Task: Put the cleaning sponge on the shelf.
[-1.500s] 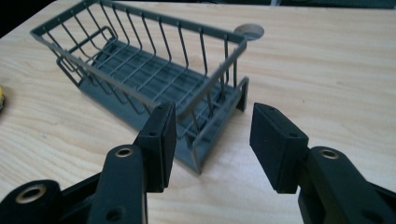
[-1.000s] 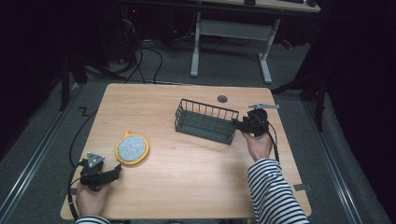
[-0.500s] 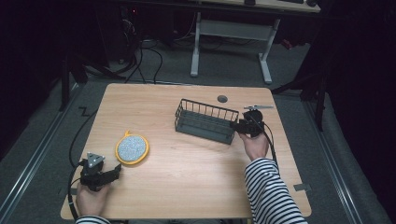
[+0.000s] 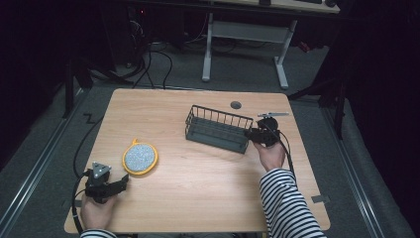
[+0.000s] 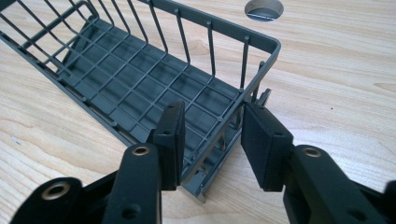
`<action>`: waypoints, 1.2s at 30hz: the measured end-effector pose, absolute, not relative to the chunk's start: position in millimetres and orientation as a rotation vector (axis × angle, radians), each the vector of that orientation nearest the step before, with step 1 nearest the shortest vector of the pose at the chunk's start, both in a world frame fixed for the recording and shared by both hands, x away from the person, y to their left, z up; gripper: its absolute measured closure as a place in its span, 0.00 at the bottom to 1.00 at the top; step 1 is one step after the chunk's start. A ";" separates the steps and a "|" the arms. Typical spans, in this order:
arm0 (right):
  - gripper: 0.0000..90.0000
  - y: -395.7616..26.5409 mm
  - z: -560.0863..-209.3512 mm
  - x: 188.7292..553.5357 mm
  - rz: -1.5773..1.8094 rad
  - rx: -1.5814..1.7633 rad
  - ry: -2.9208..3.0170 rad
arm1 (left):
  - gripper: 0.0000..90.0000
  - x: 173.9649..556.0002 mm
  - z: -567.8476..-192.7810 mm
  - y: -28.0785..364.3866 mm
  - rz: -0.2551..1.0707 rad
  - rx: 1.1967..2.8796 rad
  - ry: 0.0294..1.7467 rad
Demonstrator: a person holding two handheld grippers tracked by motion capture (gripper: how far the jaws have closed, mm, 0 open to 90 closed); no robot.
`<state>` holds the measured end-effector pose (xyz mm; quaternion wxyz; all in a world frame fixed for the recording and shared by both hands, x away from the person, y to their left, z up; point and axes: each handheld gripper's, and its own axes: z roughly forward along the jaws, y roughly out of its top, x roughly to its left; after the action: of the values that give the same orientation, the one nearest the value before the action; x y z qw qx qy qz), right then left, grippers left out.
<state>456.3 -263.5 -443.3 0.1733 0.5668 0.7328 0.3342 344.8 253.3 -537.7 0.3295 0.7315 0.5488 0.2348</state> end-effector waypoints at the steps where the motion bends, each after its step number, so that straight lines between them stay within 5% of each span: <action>1: 0.68 -263.1 -443.1 455.9 0.944 1.607 2.084 | 0.28 344.8 -537.7 253.2 0.615 1.914 1.436; 36: 0.70 -246.1 -444.6 429.3 0.990 1.444 2.188 | 0.28 344.8 -537.7 253.3 0.614 1.914 1.436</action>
<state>429.3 -246.1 -444.6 0.1687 0.5080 0.7696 0.3482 344.8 253.3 -537.7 0.3295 0.7315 0.5488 0.2348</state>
